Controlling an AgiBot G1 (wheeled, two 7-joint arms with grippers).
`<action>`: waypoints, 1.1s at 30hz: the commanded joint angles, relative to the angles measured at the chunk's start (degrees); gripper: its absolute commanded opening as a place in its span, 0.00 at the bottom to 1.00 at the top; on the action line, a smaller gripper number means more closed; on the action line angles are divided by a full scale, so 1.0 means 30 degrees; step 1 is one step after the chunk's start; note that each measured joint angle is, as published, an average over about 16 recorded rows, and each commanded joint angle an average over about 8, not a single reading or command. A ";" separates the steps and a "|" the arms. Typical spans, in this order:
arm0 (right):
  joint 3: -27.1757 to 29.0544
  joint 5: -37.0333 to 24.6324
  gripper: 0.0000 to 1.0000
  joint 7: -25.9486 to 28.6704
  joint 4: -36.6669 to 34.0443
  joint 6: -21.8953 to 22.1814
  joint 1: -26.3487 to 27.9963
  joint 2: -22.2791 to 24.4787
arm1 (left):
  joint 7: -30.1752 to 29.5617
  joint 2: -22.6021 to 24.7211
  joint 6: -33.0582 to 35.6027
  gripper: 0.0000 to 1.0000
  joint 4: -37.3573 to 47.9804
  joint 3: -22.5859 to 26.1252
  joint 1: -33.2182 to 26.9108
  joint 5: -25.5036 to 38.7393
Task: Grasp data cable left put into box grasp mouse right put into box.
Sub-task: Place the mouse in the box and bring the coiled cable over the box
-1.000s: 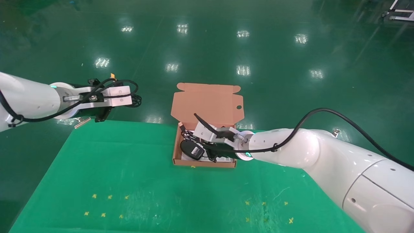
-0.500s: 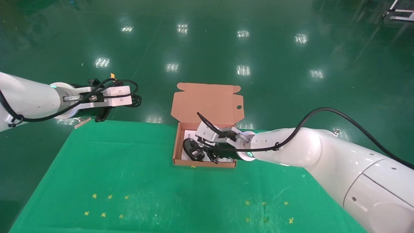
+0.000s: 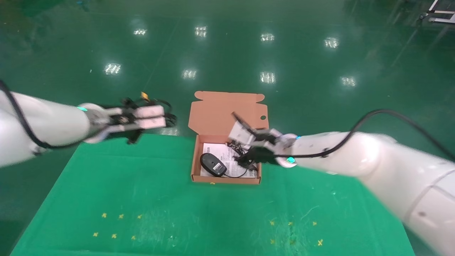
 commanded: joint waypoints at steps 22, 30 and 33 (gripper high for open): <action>-0.1687 -0.6045 1.00 0.7560 1.0685 -0.0855 0.2944 0.8873 | 0.2036 0.6015 -0.8331 0.00 0.7679 0.1844 0.3031 -0.0815; -0.1775 -0.8930 1.00 1.0310 1.2901 -0.2164 0.3981 1.0427 | 0.2722 0.6348 -1.1068 0.00 0.8473 0.4597 0.3075 -0.2824; -0.1742 -0.9323 1.00 1.0564 1.3056 -0.2515 0.4295 1.0582 | 0.2641 0.6377 -1.1591 0.00 0.8616 0.5525 0.2873 -0.3623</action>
